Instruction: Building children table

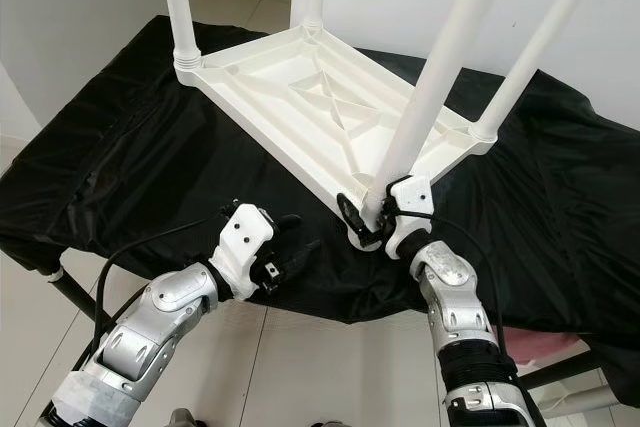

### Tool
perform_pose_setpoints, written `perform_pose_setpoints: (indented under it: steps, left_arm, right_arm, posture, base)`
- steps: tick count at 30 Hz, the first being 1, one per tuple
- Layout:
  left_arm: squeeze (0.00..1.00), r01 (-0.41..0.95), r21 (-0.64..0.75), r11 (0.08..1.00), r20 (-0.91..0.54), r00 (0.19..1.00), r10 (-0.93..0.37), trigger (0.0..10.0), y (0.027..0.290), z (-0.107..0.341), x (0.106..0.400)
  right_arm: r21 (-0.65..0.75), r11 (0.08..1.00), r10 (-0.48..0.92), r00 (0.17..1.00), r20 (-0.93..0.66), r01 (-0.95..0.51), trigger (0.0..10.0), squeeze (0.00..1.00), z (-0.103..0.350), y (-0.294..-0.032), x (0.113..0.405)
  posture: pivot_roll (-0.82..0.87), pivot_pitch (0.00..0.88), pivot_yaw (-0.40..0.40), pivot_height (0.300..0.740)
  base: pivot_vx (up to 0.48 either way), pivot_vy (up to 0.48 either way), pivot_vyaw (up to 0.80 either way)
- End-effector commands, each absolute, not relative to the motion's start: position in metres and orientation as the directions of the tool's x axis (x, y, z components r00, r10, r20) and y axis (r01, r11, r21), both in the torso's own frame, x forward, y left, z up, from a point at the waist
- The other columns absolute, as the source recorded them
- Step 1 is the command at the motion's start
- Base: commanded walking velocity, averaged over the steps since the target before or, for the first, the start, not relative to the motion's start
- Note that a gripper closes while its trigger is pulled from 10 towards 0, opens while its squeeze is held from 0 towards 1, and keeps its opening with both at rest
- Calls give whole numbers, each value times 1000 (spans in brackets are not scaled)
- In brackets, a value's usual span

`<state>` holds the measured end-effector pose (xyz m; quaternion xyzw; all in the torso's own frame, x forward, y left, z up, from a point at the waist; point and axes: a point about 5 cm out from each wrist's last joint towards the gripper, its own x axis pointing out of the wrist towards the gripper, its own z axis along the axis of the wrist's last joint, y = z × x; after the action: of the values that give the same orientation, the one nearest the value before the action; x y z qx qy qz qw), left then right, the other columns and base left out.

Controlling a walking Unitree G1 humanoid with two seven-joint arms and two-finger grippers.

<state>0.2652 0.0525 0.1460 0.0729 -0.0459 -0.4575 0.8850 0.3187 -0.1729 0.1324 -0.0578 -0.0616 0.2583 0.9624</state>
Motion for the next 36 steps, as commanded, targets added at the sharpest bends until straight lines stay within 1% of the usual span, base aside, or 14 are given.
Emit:
perform_pose_setpoints:
  steps: [1, 12, 13, 16, 20, 22, 24, 26, 27, 31, 32, 33, 35, 36]
  left_arm:
    - [0, 843, 173, 509, 15, 515, -857, 10000, 46, 150, 262]
    - [0, 849, 170, 499, 16, 504, -863, 10000, 44, 150, 261]
    - [0, 851, 171, 497, 15, 502, -865, 10000, 43, 149, 261]
    - [0, 851, 171, 496, 15, 501, -865, 10000, 43, 149, 261]
    - [0, 853, 169, 494, 14, 499, -867, 10000, 43, 148, 261]
    - [0, 853, 169, 494, 14, 499, -867, 10000, 43, 148, 261]
    - [0, 856, 169, 488, 11, 494, -869, 10000, 43, 147, 260]
    - [0, 857, 169, 487, 10, 493, -870, 10000, 43, 147, 259]
    - [0, 858, 168, 485, 9, 491, -871, 10000, 43, 147, 259]
    - [0, 860, 168, 483, 8, 488, -873, 10000, 42, 147, 259]
    - [0, 860, 169, 482, 7, 488, -873, 10000, 41, 146, 259]
    - [0, 860, 169, 482, 7, 488, -873, 10000, 41, 146, 259]
    - [0, 859, 169, 482, 8, 488, -873, 10000, 41, 147, 259]
    - [0, 859, 168, 484, 8, 489, -872, 10000, 41, 147, 259]
  right_arm:
    - [-139, 842, 533, 844, 66, -521, 0, 0, 128, -172, 318]
    - [-123, 838, 539, 841, 43, -531, 0, 0, 120, -178, 315]
    - [-118, 848, 525, 850, 45, -517, 10000, 0, 120, -179, 314]
    - [-102, 867, 495, 867, 61, -488, 10000, 0, 120, -182, 311]
    - [-89, 922, 383, 920, 80, -376, 10000, 0, 121, -188, 306]
    - [-89, 922, 383, 920, 80, -376, 10000, 0, 121, -188, 306]
    - [-106, 962, 259, 963, 75, -251, 10000, 0, 120, -192, 306]
    - [-115, 969, 227, 971, 79, -218, 10000, 0, 120, -193, 306]
    - [-87, 986, 151, 984, 90, -143, 10000, 0, 121, -194, 307]
    - [-37, 999, 39, 994, 102, -35, 10000, 0, 120, -193, 306]
    - [-19, 999, -45, 993, 105, 47, 10000, 0, 120, -190, 304]
    - [-19, 999, -45, 993, 105, 47, 10000, 0, 120, -190, 304]
    - [16, 982, -189, 977, 94, 188, 10000, 0, 116, -179, 298]
    - [30, 977, -213, 973, 91, 211, 10000, 0, 115, -172, 295]
  posture:
    - [51, 67, -84, 740]
    - [44, 58, -82, 740]
    - [42, 54, -84, 740]
    - [43, 52, -86, 740]
    - [40, 49, -85, 740]
    - [40, 49, -85, 740]
    - [39, 47, -84, 740]
    - [39, 47, -84, 740]
    - [40, 46, -85, 740]
    - [41, 45, -86, 740]
    - [44, 43, -87, 740]
    - [44, 43, -87, 740]
    - [50, 41, -90, 740]
    - [50, 39, -89, 740]
  base:
    - [0, 0, 0]
    - [0, 0, 0]
    - [0, 0, 0]
    - [0, 0, 0]
    - [0, 0, 0]
    - [0, 0, 0]
    - [0, 0, 0]
    - [0, 0, 0]
    - [0, 0, 0]
    - [0, 0, 0]
    - [0, 0, 0]
    - [0, 0, 0]
    - [0, 0, 0]
    - [0, 0, 0]
